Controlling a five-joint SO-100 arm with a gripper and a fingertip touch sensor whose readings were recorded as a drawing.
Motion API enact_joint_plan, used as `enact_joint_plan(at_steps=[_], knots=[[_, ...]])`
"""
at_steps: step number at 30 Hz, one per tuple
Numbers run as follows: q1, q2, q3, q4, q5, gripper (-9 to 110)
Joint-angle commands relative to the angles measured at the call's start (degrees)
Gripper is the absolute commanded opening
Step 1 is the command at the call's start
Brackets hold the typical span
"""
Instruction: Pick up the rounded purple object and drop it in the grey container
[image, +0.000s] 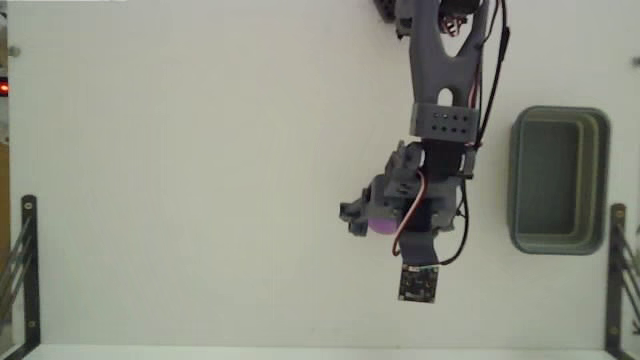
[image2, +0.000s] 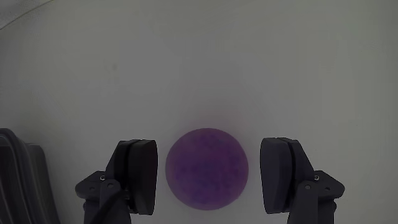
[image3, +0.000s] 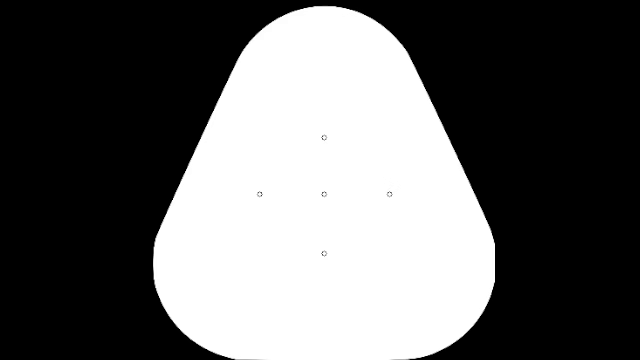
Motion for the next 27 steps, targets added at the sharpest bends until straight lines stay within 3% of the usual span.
enact_joint_plan(at_steps=[1,27], knots=[[0.6,1.9,-0.1,-1.3,0.3,110],[0.6,1.9,5.3,-6.7,0.3,110]])
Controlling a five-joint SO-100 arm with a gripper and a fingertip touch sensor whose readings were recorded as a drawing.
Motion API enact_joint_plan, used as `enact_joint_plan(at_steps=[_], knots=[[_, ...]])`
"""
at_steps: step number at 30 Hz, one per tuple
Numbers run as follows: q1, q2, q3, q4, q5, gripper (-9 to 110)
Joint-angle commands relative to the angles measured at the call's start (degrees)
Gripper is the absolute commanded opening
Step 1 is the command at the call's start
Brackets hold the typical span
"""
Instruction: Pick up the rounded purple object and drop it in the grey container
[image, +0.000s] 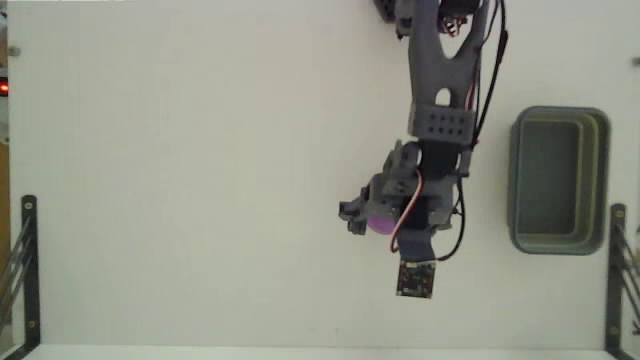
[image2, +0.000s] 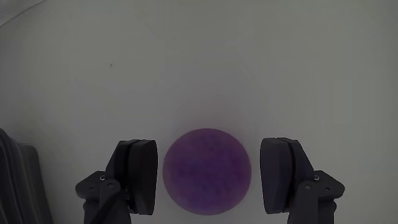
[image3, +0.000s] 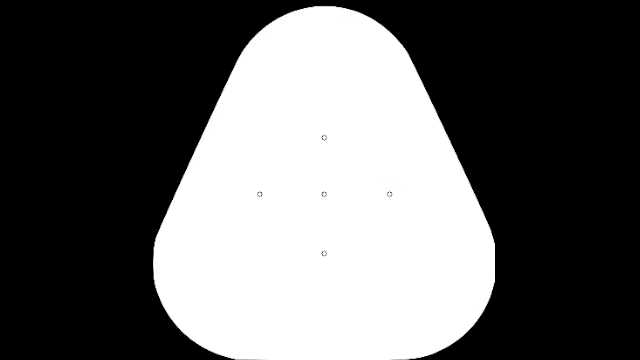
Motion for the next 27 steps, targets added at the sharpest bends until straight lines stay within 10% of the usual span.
enact_joint_plan(at_steps=[1,27], knots=[[0.5,2.2,0.5,-1.4,0.2,110],[0.5,1.7,4.8,-6.1,0.2,110]])
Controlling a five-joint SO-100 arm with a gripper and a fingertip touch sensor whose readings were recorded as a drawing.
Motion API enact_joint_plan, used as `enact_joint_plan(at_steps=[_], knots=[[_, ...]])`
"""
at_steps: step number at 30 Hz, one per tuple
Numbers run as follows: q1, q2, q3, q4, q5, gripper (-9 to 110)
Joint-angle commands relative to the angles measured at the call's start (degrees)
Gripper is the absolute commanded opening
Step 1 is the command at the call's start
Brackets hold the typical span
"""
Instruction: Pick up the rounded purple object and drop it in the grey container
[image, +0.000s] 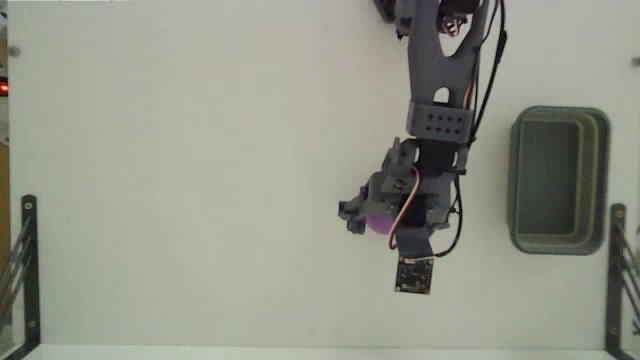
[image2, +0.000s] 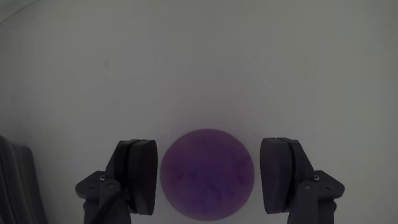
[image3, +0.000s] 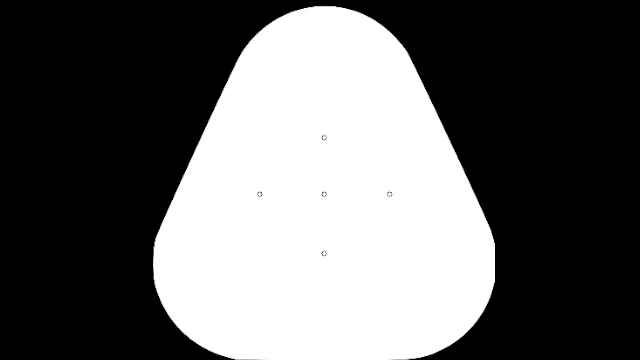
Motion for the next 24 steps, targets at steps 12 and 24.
enact_joint_plan(at_steps=[12,24], knots=[[0.5,1.4,1.7,-3.0,0.3,110],[0.5,1.1,3.3,-5.0,0.3,110]])
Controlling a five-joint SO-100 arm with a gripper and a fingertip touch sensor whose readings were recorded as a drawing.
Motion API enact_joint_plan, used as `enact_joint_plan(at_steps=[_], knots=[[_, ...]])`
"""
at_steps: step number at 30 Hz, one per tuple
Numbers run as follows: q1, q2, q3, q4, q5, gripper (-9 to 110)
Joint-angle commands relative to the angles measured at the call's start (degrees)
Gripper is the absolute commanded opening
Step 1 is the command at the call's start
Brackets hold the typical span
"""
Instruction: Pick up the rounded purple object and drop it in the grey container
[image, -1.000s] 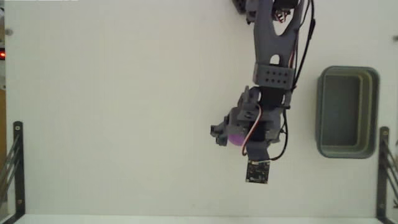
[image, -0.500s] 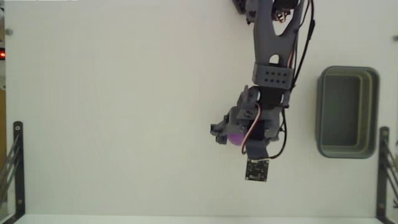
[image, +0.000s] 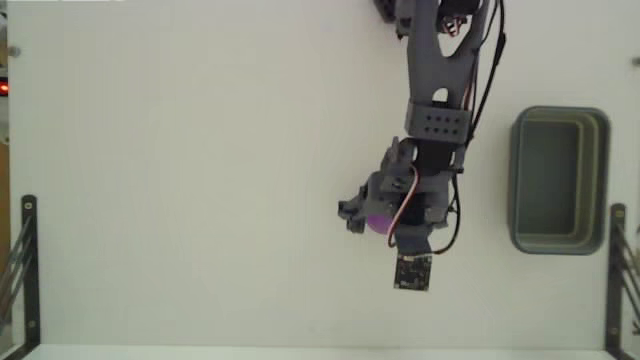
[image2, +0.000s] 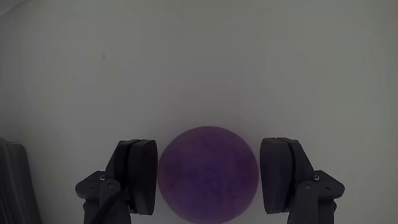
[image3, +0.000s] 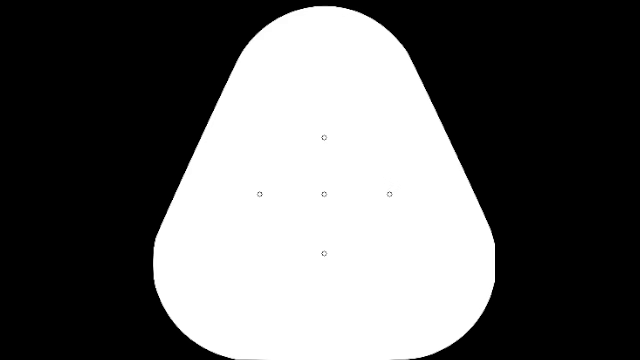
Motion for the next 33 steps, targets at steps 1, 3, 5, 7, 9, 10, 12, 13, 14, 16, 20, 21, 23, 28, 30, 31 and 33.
enact_joint_plan(at_steps=[1,3,5,7,9,10,12,13,14,16,20,21,23,28,30,31,33], knots=[[0.6,1.8,0.2,-1.1,0.3,110],[0.6,1.8,0.5,-1.5,0.3,110],[0.6,1.7,0.8,-1.8,0.3,110],[0.6,1.6,1.0,-2.1,0.3,110],[0.6,1.6,1.2,-2.4,0.3,110],[0.6,1.5,1.4,-2.6,0.3,110],[0.6,1.5,1.6,-2.8,0.3,110],[0.6,1.4,1.7,-3.0,0.3,110],[0.6,1.4,1.8,-3.1,0.3,110],[0.6,1.4,2.0,-3.3,0.3,110],[0.6,1.3,2.3,-3.7,0.3,110],[0.6,1.2,2.4,-3.8,0.3,110],[0.6,1.2,2.5,-4.0,0.3,110],[0.6,1.1,2.9,-4.5,0.3,110],[0.6,1.0,3.1,-4.8,0.3,110],[0.6,1.0,3.1,-4.9,0.3,110],[0.6,0.9,3.3,-5.2,0.3,110]])
